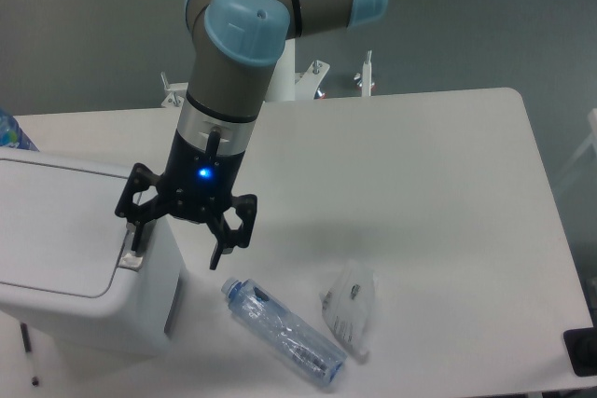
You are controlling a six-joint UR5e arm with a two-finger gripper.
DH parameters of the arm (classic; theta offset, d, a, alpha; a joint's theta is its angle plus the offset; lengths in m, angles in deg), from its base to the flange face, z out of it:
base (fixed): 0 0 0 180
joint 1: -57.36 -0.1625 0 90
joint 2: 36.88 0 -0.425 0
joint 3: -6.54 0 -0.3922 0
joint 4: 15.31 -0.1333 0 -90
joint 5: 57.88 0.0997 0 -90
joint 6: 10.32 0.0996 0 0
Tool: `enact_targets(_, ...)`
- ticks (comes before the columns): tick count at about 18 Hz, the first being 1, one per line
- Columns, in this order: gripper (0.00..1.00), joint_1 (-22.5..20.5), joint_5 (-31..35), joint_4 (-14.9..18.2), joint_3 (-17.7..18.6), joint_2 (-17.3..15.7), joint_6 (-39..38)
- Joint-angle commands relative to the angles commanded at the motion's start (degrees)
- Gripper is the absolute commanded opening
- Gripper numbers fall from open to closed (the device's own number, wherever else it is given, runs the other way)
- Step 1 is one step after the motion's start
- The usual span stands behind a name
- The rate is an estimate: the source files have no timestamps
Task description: Open the trash can
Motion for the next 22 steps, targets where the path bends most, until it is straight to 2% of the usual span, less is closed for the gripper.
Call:
enact_targets(18,1.00,-0.1,0.0,0.0,-0.2,0.0,0.0)
enact_targets(22,1.00,-1.3,0.0,0.0,-0.6,-0.2,0.1)
